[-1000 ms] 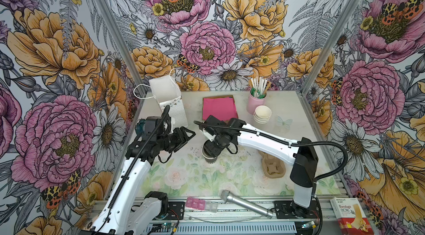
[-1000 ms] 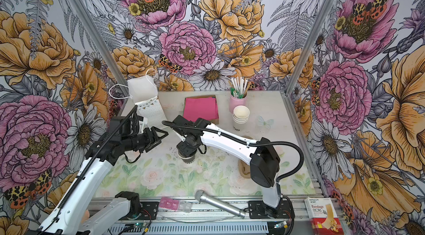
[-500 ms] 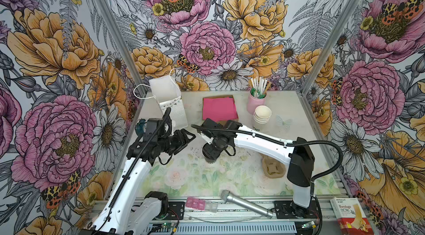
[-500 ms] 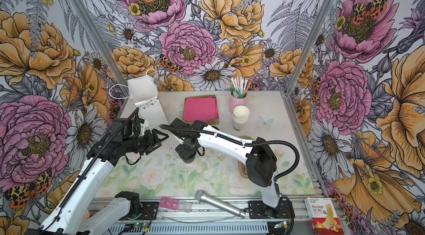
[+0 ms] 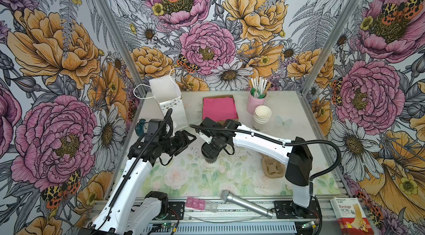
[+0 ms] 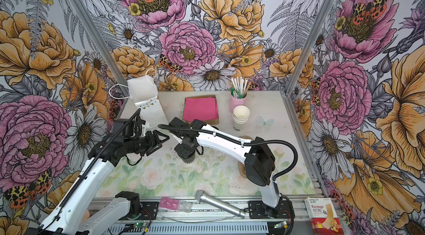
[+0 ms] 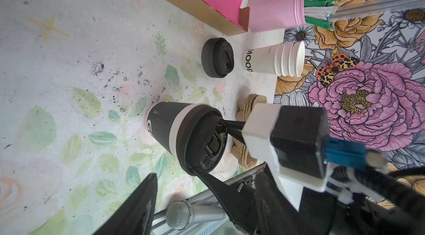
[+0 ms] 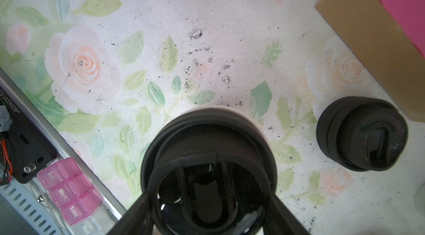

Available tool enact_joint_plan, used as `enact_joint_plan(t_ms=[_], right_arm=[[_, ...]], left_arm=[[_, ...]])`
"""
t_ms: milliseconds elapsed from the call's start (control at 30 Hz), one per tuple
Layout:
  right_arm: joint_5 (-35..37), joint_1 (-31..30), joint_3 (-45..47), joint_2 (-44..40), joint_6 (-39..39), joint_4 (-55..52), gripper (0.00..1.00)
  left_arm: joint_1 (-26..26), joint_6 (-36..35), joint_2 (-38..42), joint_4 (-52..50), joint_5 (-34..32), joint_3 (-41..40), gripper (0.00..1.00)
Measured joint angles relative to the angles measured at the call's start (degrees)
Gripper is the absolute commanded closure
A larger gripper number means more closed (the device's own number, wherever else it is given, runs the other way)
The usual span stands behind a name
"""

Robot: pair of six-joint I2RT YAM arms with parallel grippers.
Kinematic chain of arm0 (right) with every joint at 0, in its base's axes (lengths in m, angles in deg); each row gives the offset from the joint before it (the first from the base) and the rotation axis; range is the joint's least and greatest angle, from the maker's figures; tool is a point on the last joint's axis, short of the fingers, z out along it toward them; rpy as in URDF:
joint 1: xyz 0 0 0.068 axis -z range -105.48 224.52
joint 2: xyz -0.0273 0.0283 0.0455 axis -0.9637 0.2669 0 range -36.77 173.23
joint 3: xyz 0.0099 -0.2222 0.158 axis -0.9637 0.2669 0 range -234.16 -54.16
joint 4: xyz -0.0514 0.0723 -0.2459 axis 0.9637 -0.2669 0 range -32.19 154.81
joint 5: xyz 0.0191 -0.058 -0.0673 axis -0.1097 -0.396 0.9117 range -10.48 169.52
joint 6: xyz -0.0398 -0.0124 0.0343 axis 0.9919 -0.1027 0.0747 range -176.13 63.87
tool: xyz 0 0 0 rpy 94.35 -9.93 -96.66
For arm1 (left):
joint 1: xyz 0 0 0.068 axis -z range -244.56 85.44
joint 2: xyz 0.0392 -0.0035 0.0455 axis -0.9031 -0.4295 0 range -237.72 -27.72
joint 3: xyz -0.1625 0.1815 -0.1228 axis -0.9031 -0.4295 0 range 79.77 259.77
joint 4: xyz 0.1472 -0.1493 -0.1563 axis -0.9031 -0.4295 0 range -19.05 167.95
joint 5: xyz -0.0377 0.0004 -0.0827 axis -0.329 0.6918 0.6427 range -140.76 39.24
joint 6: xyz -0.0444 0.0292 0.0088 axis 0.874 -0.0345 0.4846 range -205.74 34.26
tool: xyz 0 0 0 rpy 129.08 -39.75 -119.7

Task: Pack a coffee takeout order
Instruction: Close the lid on the coffee cup.

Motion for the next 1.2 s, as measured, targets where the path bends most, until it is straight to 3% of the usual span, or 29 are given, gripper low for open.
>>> enact_joint_plan(t_ms=[1200], right_arm=[[0.22, -0.20, -3.19, 2.69, 1.49, -2.29, 0.31]], left_arm=[[0.98, 0.20, -0.48, -0.26, -0.76, -2.16, 0.33]])
